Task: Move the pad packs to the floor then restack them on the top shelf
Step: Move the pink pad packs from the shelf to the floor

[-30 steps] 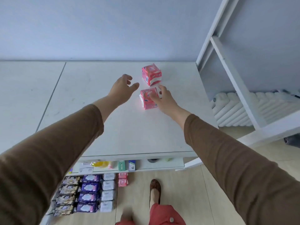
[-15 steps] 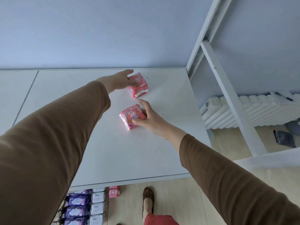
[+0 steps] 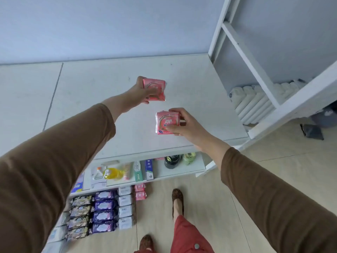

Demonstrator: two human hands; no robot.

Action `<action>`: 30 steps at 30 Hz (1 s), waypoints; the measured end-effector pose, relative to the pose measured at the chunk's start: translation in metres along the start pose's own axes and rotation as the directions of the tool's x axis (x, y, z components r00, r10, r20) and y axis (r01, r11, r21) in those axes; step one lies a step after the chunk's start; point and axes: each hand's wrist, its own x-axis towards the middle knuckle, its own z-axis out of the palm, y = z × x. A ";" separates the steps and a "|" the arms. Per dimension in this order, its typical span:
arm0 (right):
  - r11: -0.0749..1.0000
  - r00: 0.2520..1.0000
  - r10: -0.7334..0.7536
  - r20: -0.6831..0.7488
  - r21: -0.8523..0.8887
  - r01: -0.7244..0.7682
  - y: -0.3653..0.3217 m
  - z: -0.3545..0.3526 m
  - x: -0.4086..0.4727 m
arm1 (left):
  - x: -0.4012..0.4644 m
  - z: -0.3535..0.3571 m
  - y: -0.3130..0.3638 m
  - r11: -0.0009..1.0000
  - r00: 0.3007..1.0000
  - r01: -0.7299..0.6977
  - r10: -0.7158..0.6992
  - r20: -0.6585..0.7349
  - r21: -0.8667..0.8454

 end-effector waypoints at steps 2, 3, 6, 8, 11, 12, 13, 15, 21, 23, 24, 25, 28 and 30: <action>0.998 1.000 0.017 -0.007 0.066 -0.017 0.007 0.016 -0.032 | -0.044 0.004 -0.009 0.999 1.000 0.014 -0.014 0.003 -0.052; 0.994 0.999 0.032 -0.007 0.106 -0.031 0.010 0.024 -0.048 | -0.065 0.006 -0.013 0.997 1.000 0.020 -0.019 0.008 -0.075; 0.984 0.997 0.074 -0.006 0.160 -0.072 0.019 0.046 -0.091 | -0.124 0.010 -0.028 0.985 0.999 0.039 -0.036 0.020 -0.165; 0.985 0.997 0.082 -0.002 0.151 -0.081 0.027 0.058 -0.117 | -0.161 0.015 -0.042 0.972 0.999 0.052 -0.050 0.015 -0.229; 0.987 0.995 0.097 0.028 0.124 -0.099 0.051 0.071 -0.149 | -0.212 0.026 -0.066 0.959 0.997 0.081 -0.080 0.015 -0.272; 0.985 0.993 0.108 0.041 0.127 -0.113 0.062 0.074 -0.158 | -0.228 0.031 -0.076 0.955 0.996 0.087 -0.085 0.018 -0.282; 0.982 0.991 0.125 0.052 0.134 -0.131 0.074 0.077 -0.166 | -0.244 0.037 -0.086 0.952 0.996 0.093 -0.092 0.020 -0.293; 0.977 0.984 0.165 0.061 0.130 -0.171 0.103 0.084 -0.181 | -0.272 0.053 -0.111 0.950 0.992 0.125 -0.127 0.012 -0.287; 0.963 0.965 0.262 0.028 0.056 -0.264 0.213 0.107 -0.218 | -0.329 0.107 -0.218 0.943 0.947 0.307 -0.316 -0.055 -0.129; 0.960 0.960 0.280 0.011 0.022 -0.280 0.252 0.117 -0.227 | -0.338 0.124 -0.258 0.922 0.922 0.368 -0.379 -0.083 -0.125; 0.958 0.958 0.286 0.006 0.004 -0.286 0.272 0.123 -0.229 | -0.340 0.132 -0.280 0.911 0.909 0.395 -0.407 -0.094 -0.120; 0.956 0.956 0.292 0.001 -0.016 -0.292 0.293 0.128 -0.230 | -0.341 0.140 -0.302 0.901 0.897 0.421 -0.431 -0.096 -0.107; 0.945 0.948 0.319 -0.008 -0.076 -0.319 0.357 0.145 -0.228 | -0.335 0.164 -0.374 0.880 0.875 0.475 -0.475 -0.095 -0.016; 0.940 0.946 0.322 -0.021 -0.112 -0.323 0.402 0.159 -0.222 | -0.327 0.180 -0.424 0.870 0.867 0.491 -0.485 -0.116 0.034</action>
